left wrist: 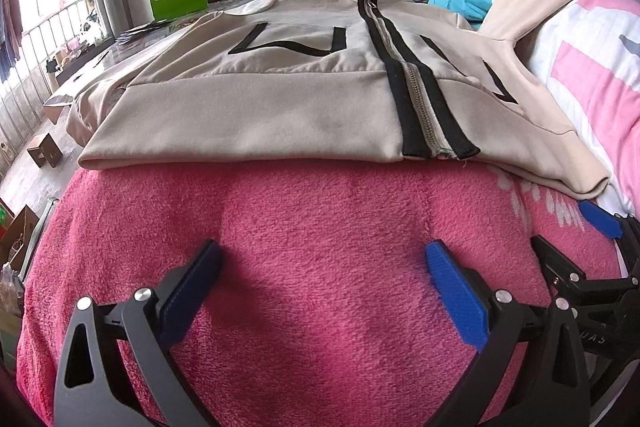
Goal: Fold large clothes
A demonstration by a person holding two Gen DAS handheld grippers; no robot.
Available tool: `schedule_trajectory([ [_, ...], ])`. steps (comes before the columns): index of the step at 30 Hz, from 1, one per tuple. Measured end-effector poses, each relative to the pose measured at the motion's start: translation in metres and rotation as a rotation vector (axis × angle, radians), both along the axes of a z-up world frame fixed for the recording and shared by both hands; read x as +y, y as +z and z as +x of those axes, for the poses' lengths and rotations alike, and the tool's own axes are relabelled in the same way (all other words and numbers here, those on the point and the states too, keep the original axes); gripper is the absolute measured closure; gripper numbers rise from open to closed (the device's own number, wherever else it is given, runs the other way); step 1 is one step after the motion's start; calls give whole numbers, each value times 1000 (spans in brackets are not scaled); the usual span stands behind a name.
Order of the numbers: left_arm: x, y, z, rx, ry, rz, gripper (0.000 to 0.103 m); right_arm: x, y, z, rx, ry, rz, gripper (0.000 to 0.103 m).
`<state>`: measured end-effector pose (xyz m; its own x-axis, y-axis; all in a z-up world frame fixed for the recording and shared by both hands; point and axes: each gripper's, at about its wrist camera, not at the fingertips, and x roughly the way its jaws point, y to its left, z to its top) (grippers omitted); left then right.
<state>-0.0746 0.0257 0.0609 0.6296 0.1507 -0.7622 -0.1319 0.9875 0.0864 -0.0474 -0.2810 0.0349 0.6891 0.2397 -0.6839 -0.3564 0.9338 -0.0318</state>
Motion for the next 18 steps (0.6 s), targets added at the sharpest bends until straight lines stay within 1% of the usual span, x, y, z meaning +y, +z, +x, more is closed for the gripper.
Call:
schedule_trajectory([
  [10,0,0,0,1,0,-3,4,-1,-1,0,7,2,4,7],
  [12,0,-1,0,-1,1,2,4,-1,-1,0,7,1,1,7],
  [14,-3,-2,1,1,1,26,4,-2,-1,0,6,1,0,7],
  [18,-2,-2,1,1,1,20,4,-2,-2,-1,3,1,-1,7],
])
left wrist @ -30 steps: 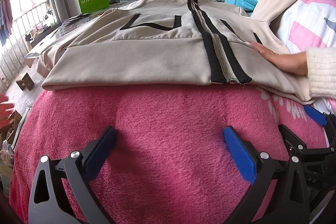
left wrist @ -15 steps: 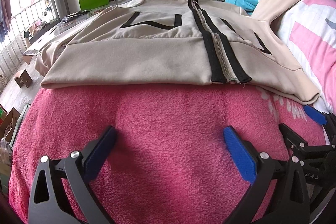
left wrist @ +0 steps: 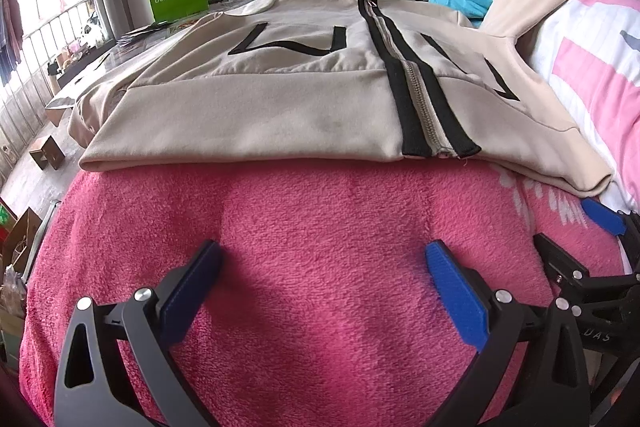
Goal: Fold large clothes
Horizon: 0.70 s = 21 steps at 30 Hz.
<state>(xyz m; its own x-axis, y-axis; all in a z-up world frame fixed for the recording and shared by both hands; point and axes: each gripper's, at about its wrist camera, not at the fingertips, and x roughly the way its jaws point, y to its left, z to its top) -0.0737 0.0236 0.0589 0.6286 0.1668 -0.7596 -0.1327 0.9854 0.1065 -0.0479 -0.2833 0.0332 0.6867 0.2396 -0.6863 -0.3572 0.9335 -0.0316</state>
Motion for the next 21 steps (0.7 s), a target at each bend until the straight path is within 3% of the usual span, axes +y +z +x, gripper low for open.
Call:
schedule_trajectory([
  [6,-1,1,-1,-4,-1,-2,4,0,0,0,4,1,2,7],
  [14,8,10,-6,-8,-13,-62,4,0,4,1,37,1,23,7],
  [16,7,18,-5,-14,-17,-31,4,1,6,3,51,-16,29,7],
  [19,-1,38,-18,-119,-63,89,4,0,14,-3,56,-34,74,7],
  [21,-5,48,-25,-167,-91,121,4,-1,22,-15,15,-18,136,7],
])
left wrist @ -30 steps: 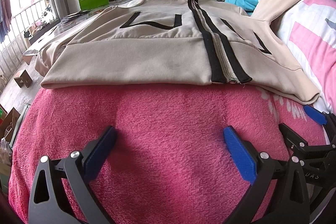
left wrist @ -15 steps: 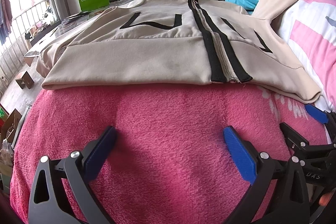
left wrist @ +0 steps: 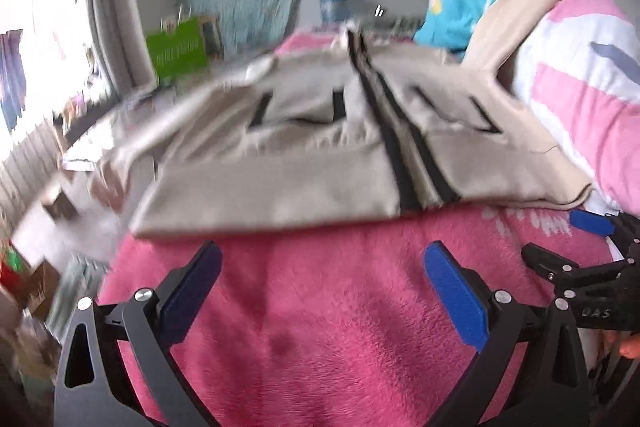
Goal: Fold large clothes
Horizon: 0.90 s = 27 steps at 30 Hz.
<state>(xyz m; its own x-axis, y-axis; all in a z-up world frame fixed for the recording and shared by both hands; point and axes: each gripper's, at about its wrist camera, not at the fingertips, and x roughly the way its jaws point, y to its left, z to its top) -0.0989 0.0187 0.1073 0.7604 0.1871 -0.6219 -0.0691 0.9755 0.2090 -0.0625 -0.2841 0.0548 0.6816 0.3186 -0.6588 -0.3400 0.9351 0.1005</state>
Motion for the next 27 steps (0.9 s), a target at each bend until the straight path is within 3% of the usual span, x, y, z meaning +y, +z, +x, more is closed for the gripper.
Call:
schedule_trajectory([
  [1,1,2,0,-6,-1,-1,4,3,4,-6,-43,6,-1,7],
  [6,17,-5,21,15,57,-75,4,35,20,0,-232,41,-195,7],
  [7,20,-18,30,63,72,-88,4,41,15,9,-215,79,-207,7],
  [9,22,-47,46,186,97,-72,4,51,-16,34,-57,158,-237,7],
  [13,17,-53,43,157,100,-42,4,38,-16,37,-39,168,-149,7],
  [16,22,-54,41,157,95,-85,4,40,-16,32,-53,163,-168,7],
  [27,23,-51,41,156,95,-77,4,43,-14,29,-54,163,-167,7],
])
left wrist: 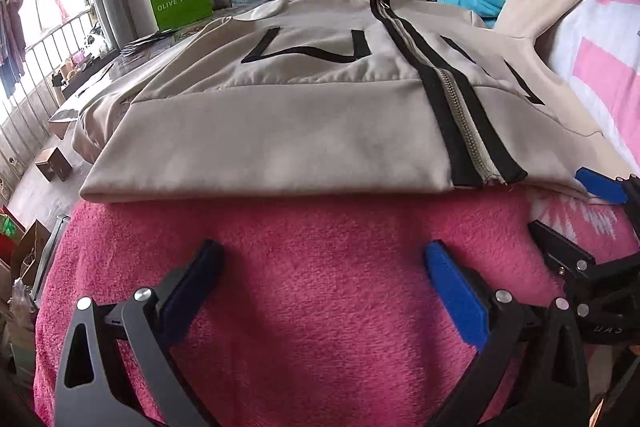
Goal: Fold large clothes
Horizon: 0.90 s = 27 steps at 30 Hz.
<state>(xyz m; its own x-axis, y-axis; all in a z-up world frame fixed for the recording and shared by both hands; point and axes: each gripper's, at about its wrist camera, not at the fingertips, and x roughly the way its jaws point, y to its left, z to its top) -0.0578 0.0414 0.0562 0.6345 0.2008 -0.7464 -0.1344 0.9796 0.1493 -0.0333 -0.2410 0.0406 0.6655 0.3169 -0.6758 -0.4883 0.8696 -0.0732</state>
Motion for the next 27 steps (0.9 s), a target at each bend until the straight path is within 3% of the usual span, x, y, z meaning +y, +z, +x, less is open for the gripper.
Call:
schedule_trajectory([
  [27,-1,1,1,1,1,-1,4,0,0,0,0,0,0,7],
])
